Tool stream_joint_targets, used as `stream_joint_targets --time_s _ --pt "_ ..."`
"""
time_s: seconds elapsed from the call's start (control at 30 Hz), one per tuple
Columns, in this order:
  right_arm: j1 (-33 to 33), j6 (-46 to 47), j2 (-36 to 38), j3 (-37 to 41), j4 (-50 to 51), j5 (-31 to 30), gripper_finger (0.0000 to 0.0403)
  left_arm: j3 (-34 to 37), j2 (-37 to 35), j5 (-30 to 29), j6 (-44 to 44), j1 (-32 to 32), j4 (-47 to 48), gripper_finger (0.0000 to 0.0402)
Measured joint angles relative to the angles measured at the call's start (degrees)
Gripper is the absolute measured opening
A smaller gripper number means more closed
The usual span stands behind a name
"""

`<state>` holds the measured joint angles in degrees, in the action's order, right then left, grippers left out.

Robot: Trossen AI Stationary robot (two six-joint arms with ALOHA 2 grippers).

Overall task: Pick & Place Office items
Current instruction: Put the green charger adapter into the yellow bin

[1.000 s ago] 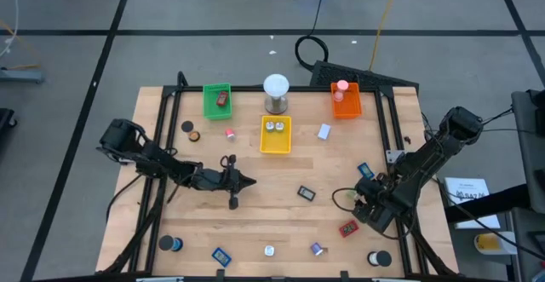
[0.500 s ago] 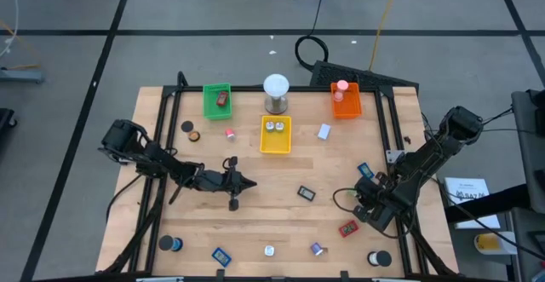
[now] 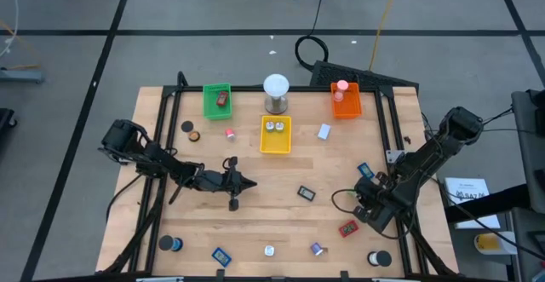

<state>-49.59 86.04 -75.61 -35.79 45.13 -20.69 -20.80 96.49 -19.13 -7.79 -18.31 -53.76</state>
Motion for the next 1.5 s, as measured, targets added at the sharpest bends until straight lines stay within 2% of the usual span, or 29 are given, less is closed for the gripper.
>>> stream_joint_targets --time_s 0.23,0.5,0.7,0.8,0.93,1.1,1.3,1.4,1.5 --pt "7.69 -10.17 0.00 -6.83 3.98 1.08 0.0043 0.00 -0.02 -0.02 0.02 0.00 -0.07 0.0012" --pt "24.00 -33.79 -2.56 -16.75 3.09 3.25 0.0044 0.42 -0.02 -2.90 1.36 0.19 0.46 0.0012" --pt "31.94 -52.82 -15.03 -30.69 2.24 4.39 0.0044 2.83 -0.61 -4.65 0.09 1.83 0.08 0.0012" --pt "33.96 -62.02 -22.79 -37.90 -0.51 4.64 0.0044 3.89 -1.34 -6.12 -0.26 1.71 -0.23 0.0012" --pt "35.61 -70.86 -31.60 -44.80 -5.01 7.82 0.0044 5.26 -2.60 -7.67 -0.40 0.88 -0.34 0.0012" --pt "36.89 -76.30 -37.73 -46.97 -11.12 10.50 0.0044 5.60 -2.58 -8.44 -1.98 0.17 0.15 0.0012" --pt "36.94 -78.89 -39.27 -47.02 -14.88 10.32 0.0044 5.13 -2.58 -6.99 -7.13 0.19 0.06 0.0014" --pt "36.88 -79.71 -39.47 -46.97 -15.88 10.39 0.0044 3.51 -1.99 -4.79 -8.08 0.07 0.10 0.0033" --pt "36.88 -79.72 -39.30 -47.00 -17.44 10.30 0.0044 1.25 -1.97 -4.46 -8.26 -0.75 1.39 0.0075"
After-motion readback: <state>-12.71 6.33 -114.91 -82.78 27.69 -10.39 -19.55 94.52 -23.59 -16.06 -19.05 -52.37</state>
